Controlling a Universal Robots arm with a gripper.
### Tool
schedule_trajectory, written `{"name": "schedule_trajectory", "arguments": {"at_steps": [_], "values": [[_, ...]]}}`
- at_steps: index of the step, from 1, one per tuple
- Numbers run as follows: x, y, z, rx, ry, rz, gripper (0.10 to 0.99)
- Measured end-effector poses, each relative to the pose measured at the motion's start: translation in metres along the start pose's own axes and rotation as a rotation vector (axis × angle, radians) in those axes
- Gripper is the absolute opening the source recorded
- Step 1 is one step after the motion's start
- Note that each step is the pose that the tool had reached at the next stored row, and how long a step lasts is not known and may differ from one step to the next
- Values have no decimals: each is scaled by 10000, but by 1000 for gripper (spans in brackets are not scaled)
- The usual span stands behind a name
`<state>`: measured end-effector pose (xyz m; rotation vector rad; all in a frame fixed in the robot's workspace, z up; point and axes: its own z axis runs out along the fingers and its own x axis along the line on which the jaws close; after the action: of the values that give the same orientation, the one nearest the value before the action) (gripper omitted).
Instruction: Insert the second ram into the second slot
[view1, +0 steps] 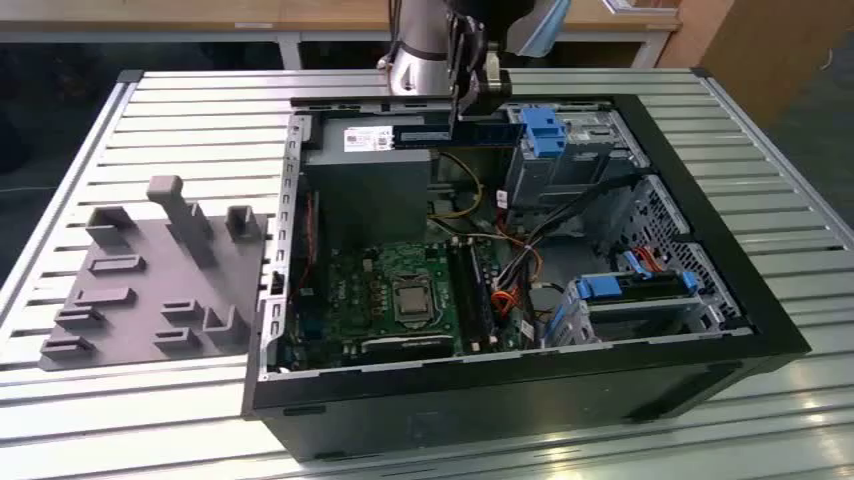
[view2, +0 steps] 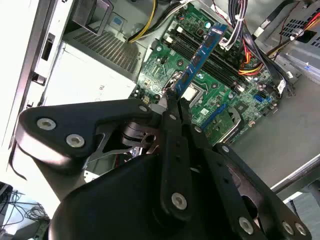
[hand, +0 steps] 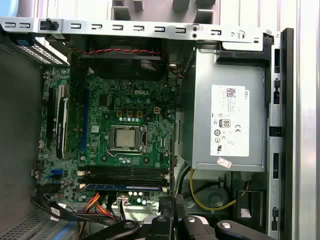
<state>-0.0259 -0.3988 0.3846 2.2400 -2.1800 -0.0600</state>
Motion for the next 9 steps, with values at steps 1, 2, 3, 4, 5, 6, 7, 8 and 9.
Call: {"name": "schedule_trajectory", "arguments": {"at_steps": [1, 2, 3, 4, 5, 6, 7, 8, 9], "values": [[0, 0, 0, 0, -1, 0, 133], [0, 0, 0, 0, 0, 0, 133], [0, 0, 0, 0, 0, 0, 133], [0, 0, 0, 0, -1, -1, 133], [1, 0, 0, 0, 0, 0, 133], [4, 1, -1, -1, 1, 0, 133], [9, 0, -1, -1, 2, 0, 133], [16, 1, -1, 0, 1, 0, 133], [24, 1, -1, 0, 0, -1, 133]]}}
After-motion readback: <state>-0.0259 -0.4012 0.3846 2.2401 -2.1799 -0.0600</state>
